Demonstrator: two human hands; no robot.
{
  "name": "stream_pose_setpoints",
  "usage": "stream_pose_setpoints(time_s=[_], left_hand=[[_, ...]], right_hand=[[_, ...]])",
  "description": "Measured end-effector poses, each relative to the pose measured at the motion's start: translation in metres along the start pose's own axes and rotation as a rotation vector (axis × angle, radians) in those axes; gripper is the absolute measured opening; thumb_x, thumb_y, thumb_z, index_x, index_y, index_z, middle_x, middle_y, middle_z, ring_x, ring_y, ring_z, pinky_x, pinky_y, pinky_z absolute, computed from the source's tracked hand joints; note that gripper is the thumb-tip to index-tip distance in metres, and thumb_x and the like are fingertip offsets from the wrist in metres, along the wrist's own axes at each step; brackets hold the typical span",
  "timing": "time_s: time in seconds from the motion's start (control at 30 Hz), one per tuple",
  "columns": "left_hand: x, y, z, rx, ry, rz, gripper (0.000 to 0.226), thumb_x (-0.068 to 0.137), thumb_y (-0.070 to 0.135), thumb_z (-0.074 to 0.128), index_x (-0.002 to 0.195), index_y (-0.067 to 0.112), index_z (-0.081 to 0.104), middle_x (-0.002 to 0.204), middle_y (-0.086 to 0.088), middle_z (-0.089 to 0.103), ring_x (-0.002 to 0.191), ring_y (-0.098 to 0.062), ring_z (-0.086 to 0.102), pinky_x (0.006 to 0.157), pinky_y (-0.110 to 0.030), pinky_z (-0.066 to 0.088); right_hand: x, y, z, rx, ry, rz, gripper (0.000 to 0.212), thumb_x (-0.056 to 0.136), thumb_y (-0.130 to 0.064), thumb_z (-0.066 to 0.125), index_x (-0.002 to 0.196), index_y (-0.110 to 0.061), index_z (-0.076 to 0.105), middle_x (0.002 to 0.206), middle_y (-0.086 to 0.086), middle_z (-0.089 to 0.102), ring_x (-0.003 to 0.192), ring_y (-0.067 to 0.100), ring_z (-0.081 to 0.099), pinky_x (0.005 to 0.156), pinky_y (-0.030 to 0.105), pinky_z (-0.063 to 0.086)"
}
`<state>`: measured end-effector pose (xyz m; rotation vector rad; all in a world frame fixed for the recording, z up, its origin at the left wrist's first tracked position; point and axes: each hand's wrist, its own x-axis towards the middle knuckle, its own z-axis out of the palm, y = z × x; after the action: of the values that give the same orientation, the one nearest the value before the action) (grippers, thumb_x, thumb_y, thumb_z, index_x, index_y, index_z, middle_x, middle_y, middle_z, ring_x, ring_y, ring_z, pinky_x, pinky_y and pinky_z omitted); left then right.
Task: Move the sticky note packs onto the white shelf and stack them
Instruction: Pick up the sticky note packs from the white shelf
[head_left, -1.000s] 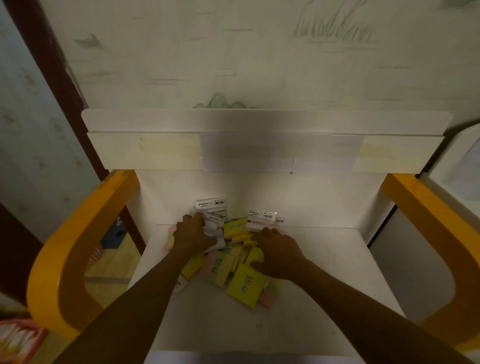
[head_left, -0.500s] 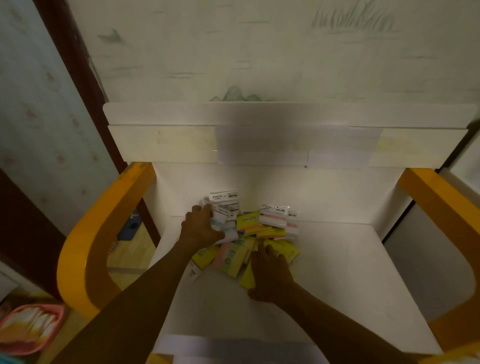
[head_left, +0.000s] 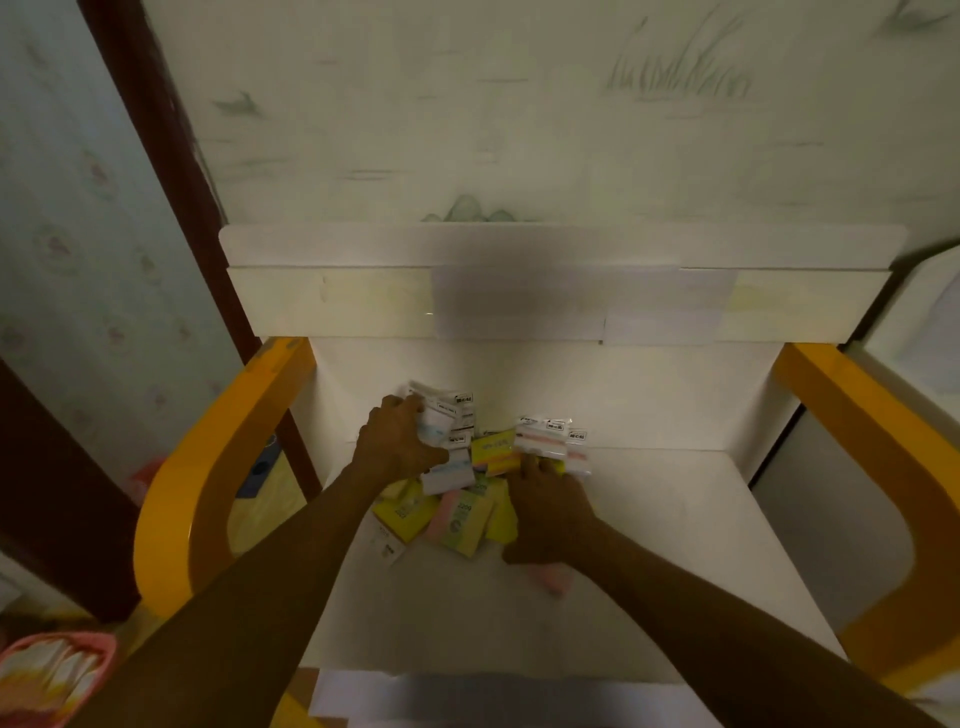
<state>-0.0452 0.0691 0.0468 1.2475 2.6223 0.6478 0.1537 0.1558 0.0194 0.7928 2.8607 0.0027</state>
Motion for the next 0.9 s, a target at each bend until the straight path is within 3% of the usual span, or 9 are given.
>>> stream_pose_setpoints(time_s=[0.13,0.3,0.5,0.6,0.7,0.9], left_hand=[[0.005,0.018,-0.021,-0.012,0.032,0.07,0.082,0.066,0.044,0.082,0.133,0.011,0.049,0.136,-0.012,0.046,0.121,-0.027,0.048,0.1,-0.039,0.044],[0.01,0.045,-0.044,-0.004,0.053,0.189,0.08,0.068,0.046,0.08,0.133,0.009,0.052,0.137,-0.013,0.046,0.123,-0.028,0.047,0.101,-0.035,0.041],[0.013,0.092,-0.058,-0.022,0.035,0.312,0.094,0.054,0.063,0.064,0.131,0.011,0.054,0.138,-0.011,0.046,0.123,-0.027,0.047,0.101,-0.032,0.04],[0.012,0.119,-0.057,-0.01,0.026,0.347,0.081,0.065,0.049,0.077,0.132,0.01,0.053,0.14,-0.012,0.043,0.127,-0.028,0.043,0.103,-0.032,0.036],[0.007,0.147,-0.057,0.006,0.015,0.391,0.088,0.058,0.057,0.069,0.132,0.012,0.053,0.141,-0.013,0.042,0.128,-0.028,0.042,0.105,-0.034,0.037],[-0.007,0.205,-0.051,0.05,0.016,0.464,0.077,0.07,0.046,0.077,0.134,0.012,0.051,0.142,-0.012,0.042,0.127,-0.028,0.042,0.106,-0.037,0.039]], right_hand=[[0.002,0.02,-0.043,0.037,0.064,0.029,0.097,0.066,-0.061,0.074,0.142,-0.015,0.033,0.139,0.011,0.036,0.126,0.031,0.04,0.097,0.046,0.043],[-0.008,0.053,-0.091,0.053,0.167,0.13,0.082,0.067,-0.056,0.074,0.133,-0.017,0.043,0.128,0.007,0.043,0.116,0.028,0.046,0.082,0.041,0.046],[-0.041,0.099,-0.125,0.112,0.279,0.252,0.083,0.07,-0.055,0.071,0.141,-0.029,0.037,0.131,0.003,0.047,0.117,0.027,0.051,0.088,0.038,0.045],[-0.061,0.121,-0.134,0.124,0.298,0.302,0.074,0.071,-0.055,0.071,0.136,-0.032,0.042,0.127,0.003,0.047,0.115,0.027,0.052,0.086,0.036,0.044],[-0.083,0.144,-0.139,0.14,0.288,0.336,0.072,0.072,-0.056,0.069,0.135,-0.034,0.043,0.126,0.005,0.047,0.114,0.028,0.051,0.089,0.038,0.046],[-0.138,0.192,-0.147,0.126,0.304,0.413,0.069,0.074,-0.056,0.067,0.136,-0.035,0.043,0.128,0.006,0.047,0.114,0.029,0.052,0.093,0.04,0.046]])
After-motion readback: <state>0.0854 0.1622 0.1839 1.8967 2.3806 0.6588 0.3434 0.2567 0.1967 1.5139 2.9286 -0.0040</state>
